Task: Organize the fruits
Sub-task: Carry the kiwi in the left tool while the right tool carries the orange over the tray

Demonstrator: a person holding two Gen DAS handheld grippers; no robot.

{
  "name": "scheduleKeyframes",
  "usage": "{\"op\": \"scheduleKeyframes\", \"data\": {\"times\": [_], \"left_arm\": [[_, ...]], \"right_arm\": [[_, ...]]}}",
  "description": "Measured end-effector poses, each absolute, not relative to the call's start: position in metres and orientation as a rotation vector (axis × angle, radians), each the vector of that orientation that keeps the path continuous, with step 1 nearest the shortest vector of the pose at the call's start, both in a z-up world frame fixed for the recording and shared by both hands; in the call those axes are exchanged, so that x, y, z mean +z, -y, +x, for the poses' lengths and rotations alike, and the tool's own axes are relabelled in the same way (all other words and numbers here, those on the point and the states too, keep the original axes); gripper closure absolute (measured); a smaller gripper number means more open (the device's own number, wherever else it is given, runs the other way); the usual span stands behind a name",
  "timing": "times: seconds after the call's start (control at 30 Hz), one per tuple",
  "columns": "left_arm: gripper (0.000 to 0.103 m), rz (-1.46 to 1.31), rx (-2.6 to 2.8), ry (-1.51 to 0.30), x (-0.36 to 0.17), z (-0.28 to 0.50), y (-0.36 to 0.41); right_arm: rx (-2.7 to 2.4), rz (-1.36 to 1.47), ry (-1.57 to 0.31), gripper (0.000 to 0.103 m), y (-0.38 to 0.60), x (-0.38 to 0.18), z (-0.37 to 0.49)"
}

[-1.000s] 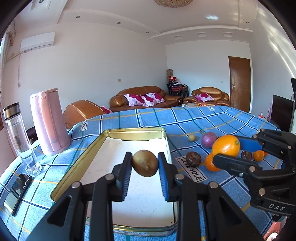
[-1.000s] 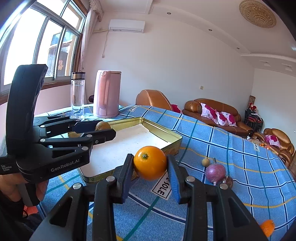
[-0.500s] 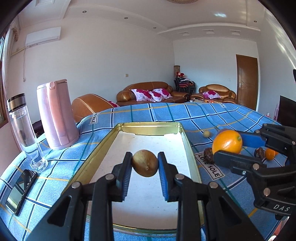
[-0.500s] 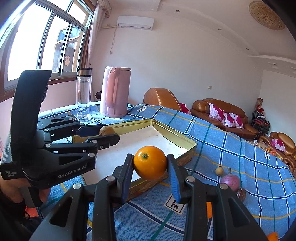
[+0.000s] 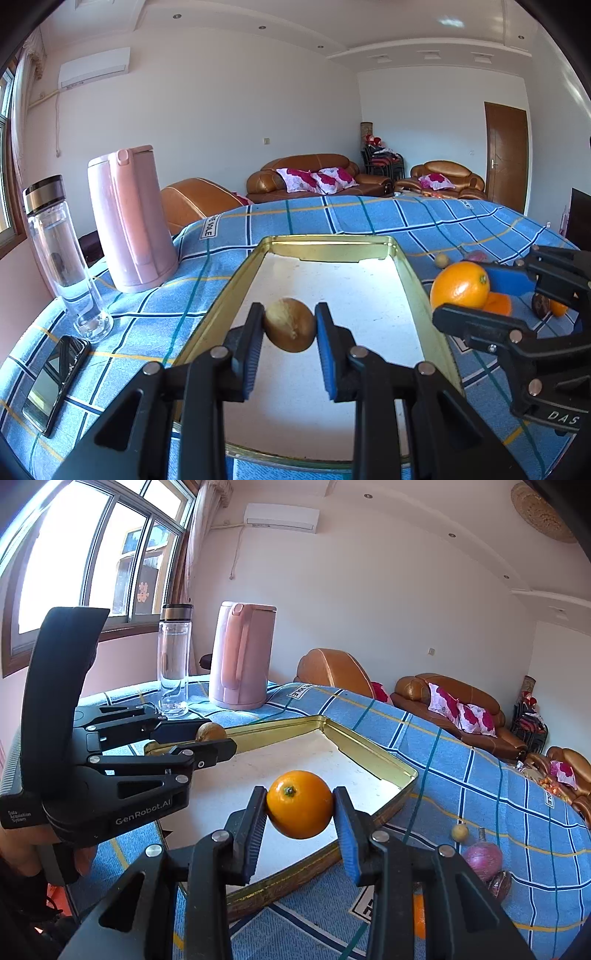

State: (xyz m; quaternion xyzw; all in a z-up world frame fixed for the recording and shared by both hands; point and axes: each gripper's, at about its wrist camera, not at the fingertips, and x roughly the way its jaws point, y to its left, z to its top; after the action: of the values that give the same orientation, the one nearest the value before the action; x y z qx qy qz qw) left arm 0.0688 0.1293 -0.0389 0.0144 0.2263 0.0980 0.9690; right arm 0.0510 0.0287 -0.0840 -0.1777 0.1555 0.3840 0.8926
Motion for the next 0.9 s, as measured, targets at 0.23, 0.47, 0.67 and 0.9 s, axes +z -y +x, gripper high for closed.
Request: {"op": "scheduleKeyframes", "data": {"times": [0.23,0.47,0.67,0.9], "left_arm": [[0.074,0.036,0.208,-0.492,-0.042,0.076,-0.140],[0.074,0.039,0.215,-0.515,-0.043,0.080,-0.147],[0.074,0.047,0.224,-0.544,-0.046,0.087,-0.152],[0.074,0.056,0.225,-0.588,-0.050,0.094,-0.155]], "right_arm": [[0.811,-0.367,-0.348,0.065,-0.044,-0.091,0.060],[0.825,-0.375,-0.367,0.065,-0.056,-0.099,0.063],[0.841,-0.390,-0.386,0.065,-0.064,-0.101,0.064],[0.860,-0.396,-0.445,0.065,-0.067,-0.106,0.071]]}}
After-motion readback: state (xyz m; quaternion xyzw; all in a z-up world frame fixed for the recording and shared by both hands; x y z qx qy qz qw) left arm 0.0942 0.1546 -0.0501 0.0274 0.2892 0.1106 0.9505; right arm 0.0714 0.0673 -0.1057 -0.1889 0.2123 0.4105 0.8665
